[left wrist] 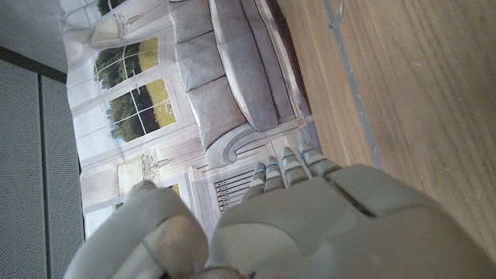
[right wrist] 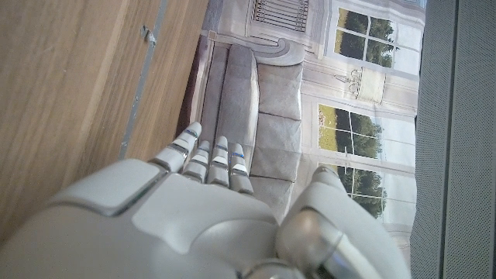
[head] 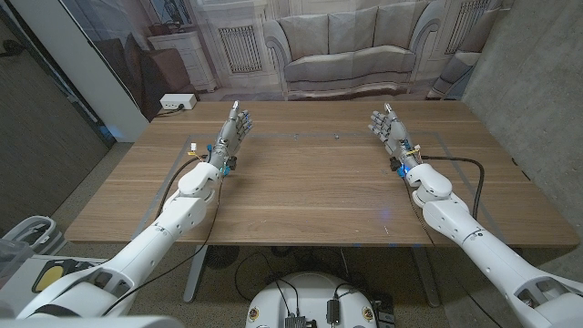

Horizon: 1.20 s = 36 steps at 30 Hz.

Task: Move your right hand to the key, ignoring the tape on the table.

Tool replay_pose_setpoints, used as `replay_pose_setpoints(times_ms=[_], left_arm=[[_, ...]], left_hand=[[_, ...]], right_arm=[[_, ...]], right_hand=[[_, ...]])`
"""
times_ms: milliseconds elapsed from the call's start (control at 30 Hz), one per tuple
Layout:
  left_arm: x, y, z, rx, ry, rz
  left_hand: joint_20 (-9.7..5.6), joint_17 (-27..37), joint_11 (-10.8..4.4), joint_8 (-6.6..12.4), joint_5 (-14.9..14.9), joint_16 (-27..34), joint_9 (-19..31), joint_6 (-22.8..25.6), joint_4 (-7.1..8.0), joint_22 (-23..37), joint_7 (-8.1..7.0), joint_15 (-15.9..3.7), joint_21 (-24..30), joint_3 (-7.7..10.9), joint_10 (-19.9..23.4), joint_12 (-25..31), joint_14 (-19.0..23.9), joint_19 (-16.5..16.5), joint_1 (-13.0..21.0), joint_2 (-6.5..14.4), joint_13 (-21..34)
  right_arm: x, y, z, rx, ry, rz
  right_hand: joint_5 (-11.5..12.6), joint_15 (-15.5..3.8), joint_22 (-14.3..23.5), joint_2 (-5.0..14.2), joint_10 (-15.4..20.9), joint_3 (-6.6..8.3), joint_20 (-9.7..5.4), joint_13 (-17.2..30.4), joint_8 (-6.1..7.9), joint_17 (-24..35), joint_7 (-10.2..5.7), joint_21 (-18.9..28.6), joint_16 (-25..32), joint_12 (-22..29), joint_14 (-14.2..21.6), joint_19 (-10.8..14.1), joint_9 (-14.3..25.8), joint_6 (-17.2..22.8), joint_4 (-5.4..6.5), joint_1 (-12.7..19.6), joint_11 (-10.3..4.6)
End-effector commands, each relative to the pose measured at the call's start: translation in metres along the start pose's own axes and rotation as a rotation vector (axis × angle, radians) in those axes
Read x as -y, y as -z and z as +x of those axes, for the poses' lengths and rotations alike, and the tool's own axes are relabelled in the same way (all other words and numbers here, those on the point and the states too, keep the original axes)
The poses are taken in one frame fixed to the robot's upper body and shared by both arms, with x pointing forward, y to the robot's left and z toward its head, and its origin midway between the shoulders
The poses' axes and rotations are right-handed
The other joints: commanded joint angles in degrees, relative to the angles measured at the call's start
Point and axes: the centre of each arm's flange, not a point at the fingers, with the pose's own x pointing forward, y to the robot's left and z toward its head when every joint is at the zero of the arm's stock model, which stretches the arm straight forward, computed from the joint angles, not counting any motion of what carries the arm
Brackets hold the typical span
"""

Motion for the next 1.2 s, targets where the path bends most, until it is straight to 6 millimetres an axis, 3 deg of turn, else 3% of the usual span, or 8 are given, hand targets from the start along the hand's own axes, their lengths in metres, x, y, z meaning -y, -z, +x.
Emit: replay_pose_setpoints(times_ms=[33,500,767,1200], left_arm=[[0.001,-0.001,0.005,0.016,0.024,-0.016],[-0.004,0.003,0.003,-0.002,0.04,-0.017],[-0.004,0.001,0.005,-0.003,0.049,-0.015],[-0.008,0.002,0.005,0.01,0.053,-0.027]], left_hand=[[-2.76,0.12,-0.03,0.36,0.45,0.25,0.08,0.47,-0.17,0.28,0.21,0.1,0.41,-0.13,0.84,0.47,0.16,0.31,0.7,0.17,0.18],[-2.57,0.12,-0.6,0.82,0.52,0.55,0.1,2.64,-0.58,0.31,-0.09,-0.23,0.89,0.13,2.43,0.8,1.83,1.9,1.89,1.1,0.18],[-2.62,0.12,-1.66,0.84,0.49,0.58,0.1,3.29,-0.87,0.32,-1.04,-0.7,0.97,0.28,3.31,0.96,2.5,2.41,2.6,1.49,0.17],[-2.78,0.11,-1.38,0.86,0.41,0.56,0.1,3.96,-1.16,0.32,-0.96,-0.81,1.05,0.41,3.82,0.93,3.11,3.0,3.3,1.84,0.17]], right_arm=[[0.008,-0.006,-0.014,0.02,0.008,-0.033],[0.01,-0.007,-0.036,0.042,0.025,-0.015],[0.013,-0.007,-0.049,0.05,0.044,-0.013],[0.017,-0.015,-0.065,0.055,0.065,-0.03]], right_hand=[[0.07,-0.06,0.1,0.26,0.54,0.39,-1.02,0.28,0.38,0.21,0.0,0.53,0.42,0.31,0.41,0.58,0.26,0.7,-0.17,0.22,-0.13],[0.01,-0.3,0.1,0.25,1.03,0.33,-0.94,0.29,0.44,0.21,-0.18,0.48,0.46,0.42,0.78,0.67,0.26,0.98,-0.25,0.18,-0.19],[-0.02,-0.28,0.1,0.25,1.08,0.29,-0.93,0.3,0.43,0.22,-0.27,0.48,0.44,0.41,0.82,0.74,0.27,1.02,-0.27,0.14,-0.16],[-0.06,-0.24,0.1,0.25,1.26,0.23,-0.9,0.3,0.45,0.22,-0.29,0.47,0.44,0.42,1.0,0.85,0.27,1.19,-0.31,0.08,-0.22]])
